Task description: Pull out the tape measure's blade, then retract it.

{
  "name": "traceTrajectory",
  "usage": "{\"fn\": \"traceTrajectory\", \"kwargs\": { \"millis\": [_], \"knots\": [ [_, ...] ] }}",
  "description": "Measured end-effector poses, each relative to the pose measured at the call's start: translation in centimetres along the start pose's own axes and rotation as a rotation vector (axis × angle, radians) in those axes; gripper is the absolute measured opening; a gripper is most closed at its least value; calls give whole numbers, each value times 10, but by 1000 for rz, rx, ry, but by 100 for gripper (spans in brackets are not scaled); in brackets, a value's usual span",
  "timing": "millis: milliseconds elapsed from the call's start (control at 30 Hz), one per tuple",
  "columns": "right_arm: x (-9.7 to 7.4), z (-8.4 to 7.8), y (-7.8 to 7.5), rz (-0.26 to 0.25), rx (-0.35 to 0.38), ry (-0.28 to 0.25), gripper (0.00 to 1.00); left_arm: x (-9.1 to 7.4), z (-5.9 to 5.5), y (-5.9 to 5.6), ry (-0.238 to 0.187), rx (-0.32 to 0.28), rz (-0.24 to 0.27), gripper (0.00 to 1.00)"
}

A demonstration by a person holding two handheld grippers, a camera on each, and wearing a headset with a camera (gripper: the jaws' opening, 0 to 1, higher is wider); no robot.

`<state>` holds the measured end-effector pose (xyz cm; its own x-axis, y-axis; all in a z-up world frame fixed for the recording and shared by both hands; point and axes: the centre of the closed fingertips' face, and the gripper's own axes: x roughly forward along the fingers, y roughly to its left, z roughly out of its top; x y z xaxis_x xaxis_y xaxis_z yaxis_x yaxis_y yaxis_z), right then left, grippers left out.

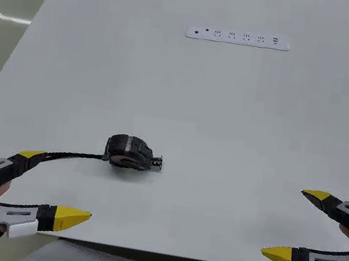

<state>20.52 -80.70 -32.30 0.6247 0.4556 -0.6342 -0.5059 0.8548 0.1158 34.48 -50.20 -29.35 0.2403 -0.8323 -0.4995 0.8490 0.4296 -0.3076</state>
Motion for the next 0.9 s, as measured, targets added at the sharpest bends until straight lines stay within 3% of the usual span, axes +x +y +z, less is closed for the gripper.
{"fn": "traceTrajectory", "kwargs": {
  "millis": [633, 900],
  "knots": [
    [6, 0, -6, 21, -22, 24, 84, 12, 4, 0, 39, 48, -46, 98],
    [14, 4, -8, 42, -34, 26, 83, 21, 3, 2, 75, 82, -65, 95]
  ]
}}
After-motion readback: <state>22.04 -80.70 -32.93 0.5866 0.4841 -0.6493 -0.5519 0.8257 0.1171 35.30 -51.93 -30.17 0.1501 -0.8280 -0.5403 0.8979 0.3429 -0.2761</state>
